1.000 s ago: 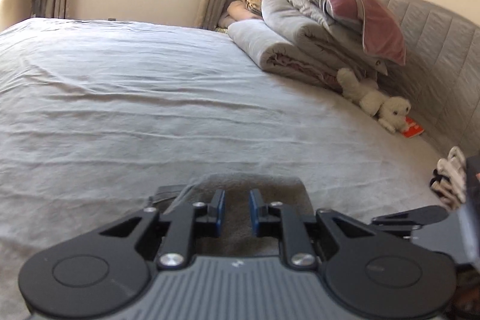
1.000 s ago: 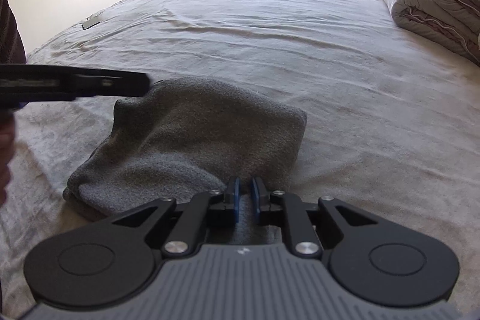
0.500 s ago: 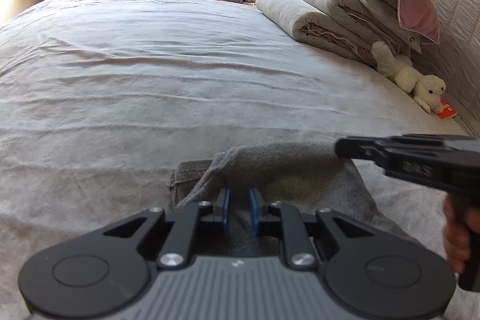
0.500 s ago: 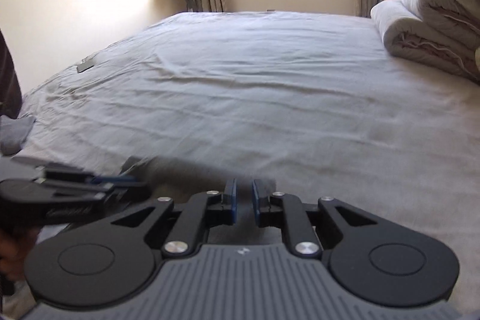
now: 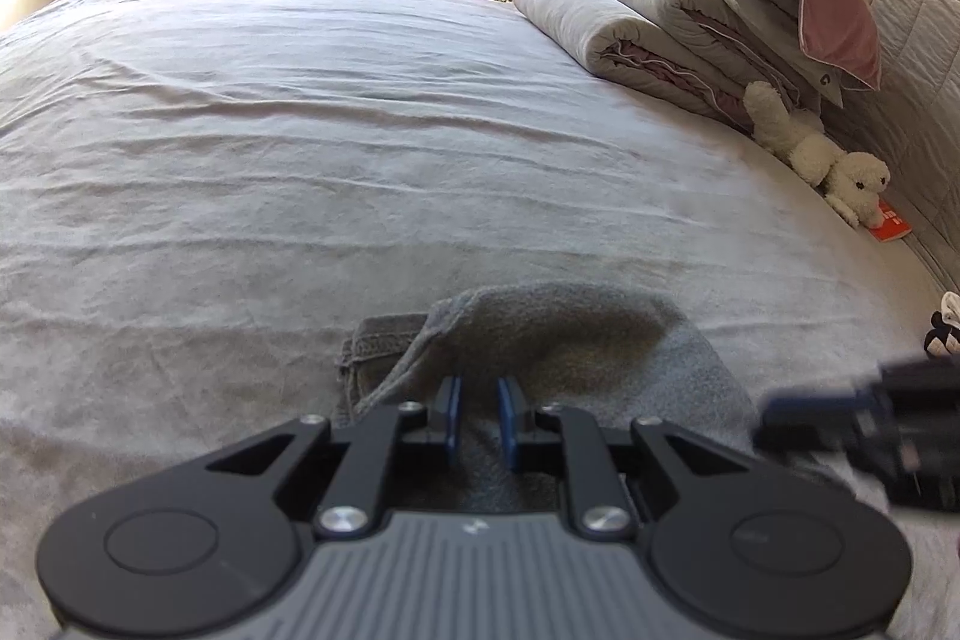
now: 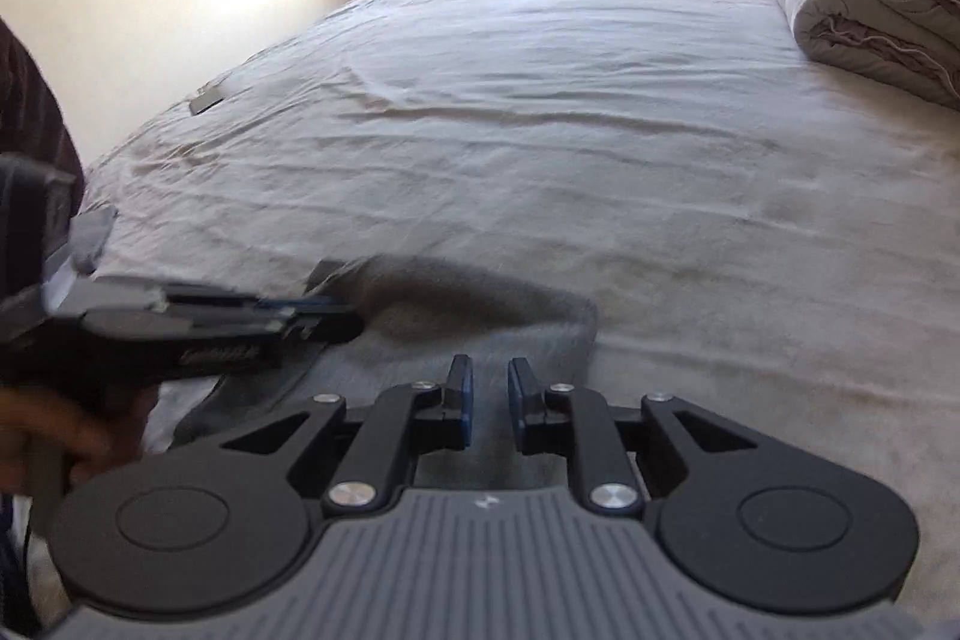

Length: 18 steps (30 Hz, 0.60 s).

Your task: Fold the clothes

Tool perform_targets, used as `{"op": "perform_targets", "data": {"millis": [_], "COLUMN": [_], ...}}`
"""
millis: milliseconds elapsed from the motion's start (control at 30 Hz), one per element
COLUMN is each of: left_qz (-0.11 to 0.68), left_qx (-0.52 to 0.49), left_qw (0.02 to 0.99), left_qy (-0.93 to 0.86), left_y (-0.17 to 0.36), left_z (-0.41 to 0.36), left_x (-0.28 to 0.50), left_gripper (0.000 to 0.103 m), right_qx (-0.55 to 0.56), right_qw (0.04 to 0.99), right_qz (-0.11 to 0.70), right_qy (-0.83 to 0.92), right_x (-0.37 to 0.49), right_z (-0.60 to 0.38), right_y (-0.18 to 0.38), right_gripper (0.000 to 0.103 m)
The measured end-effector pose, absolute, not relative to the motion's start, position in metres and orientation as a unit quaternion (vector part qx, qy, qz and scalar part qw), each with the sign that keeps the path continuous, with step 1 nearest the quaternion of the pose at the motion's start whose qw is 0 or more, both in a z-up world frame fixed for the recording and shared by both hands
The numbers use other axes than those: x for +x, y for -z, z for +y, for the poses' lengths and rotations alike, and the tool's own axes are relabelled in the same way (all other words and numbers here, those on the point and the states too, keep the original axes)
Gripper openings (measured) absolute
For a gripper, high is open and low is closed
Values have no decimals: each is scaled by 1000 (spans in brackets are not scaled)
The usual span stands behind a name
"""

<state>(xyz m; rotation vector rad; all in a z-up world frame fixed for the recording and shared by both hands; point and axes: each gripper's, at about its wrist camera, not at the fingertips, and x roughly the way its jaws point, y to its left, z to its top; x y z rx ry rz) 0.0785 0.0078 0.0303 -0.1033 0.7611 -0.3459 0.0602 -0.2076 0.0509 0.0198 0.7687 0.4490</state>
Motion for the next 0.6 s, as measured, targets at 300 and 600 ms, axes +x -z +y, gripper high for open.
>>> {"op": "perform_targets", "data": {"millis": [300, 600], "left_qz": [360, 357], "left_qx": [-41, -38], "left_qw": [917, 918], "left_qy": [168, 170], "left_y": [-28, -30], "left_z": [7, 11], "left_x": [74, 63], "left_gripper": [15, 14], "right_qx": [-55, -33], "right_qw": [898, 887], "right_qz": [379, 393], "right_qy": [-217, -238], "right_x": [18, 12], "right_z": [-192, -201], "right_y": [-29, -31], "right_gripper": [20, 15]}}
